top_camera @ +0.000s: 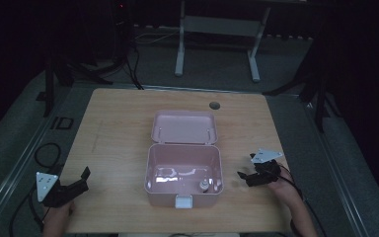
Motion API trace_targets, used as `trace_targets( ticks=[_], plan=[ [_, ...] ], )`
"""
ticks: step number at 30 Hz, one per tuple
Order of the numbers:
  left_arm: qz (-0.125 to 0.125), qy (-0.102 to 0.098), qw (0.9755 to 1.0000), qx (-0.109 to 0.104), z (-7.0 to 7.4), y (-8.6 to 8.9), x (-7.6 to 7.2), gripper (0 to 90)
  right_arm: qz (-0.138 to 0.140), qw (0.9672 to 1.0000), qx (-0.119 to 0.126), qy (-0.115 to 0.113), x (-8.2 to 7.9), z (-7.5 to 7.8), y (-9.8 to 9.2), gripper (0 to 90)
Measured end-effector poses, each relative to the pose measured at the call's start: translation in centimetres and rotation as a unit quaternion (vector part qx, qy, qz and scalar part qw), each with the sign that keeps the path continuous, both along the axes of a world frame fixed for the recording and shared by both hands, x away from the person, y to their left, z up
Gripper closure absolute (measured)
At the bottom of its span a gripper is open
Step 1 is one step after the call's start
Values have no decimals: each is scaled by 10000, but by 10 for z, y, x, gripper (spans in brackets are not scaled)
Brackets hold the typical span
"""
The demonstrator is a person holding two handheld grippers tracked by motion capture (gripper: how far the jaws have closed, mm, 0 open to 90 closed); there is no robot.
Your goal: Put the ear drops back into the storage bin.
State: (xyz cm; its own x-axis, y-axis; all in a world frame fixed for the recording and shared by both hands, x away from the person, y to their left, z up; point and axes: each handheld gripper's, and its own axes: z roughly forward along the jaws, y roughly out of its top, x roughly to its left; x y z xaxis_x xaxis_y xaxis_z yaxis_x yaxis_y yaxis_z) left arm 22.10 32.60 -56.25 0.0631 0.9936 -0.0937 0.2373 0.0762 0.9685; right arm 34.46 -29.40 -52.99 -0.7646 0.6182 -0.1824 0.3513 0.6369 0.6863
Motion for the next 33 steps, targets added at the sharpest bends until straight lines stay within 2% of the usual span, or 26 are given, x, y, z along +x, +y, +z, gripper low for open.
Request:
trace_targets(
  ticks=[6, 11, 15, 20, 21, 24, 27, 31, 33],
  plan=[
    [4, 5, 10000, -1, 0, 0, 0, 5, -500, 9984, 247, -120, -2, -10, -10, 136],
    [7, -1, 10000, -5, 0, 0, 0, 5, -994, 9938, 446, -229, -4, -16, -18, 136],
    [10, 6, 10000, -2, 0, 0, 0, 5, -1333, 9894, 474, -336, -6, -21, -22, 134],
    [6, 4, 10000, -4, 0, 0, 0, 5, -1812, 9801, 575, -572, -8, -23, -25, 134],
    [6, 6, 10000, -8, 0, 0, 0, 5, -1900, 9777, 672, -599, -9, -23, -27, 134],
    [2, 11, 10000, -18, 0, 0, 0, 5, -2059, 9726, 865, -646, -10, -22, -30, 134],
    [-2, 13, 10000, -16, 0, 0, 0, 5, -2270, 9651, 1104, -699, -11, -20, -35, 134],
    [-1, 11, 10000, -28, 0, 1, 0, 5, -2561, 9558, 1267, -694, -10, -21, -43, 134],
    [3, 8, 10000, -39, 0, 1, 0, 5, -2635, 9530, 1336, -665, -10, -22, -46, 134]
  ],
)
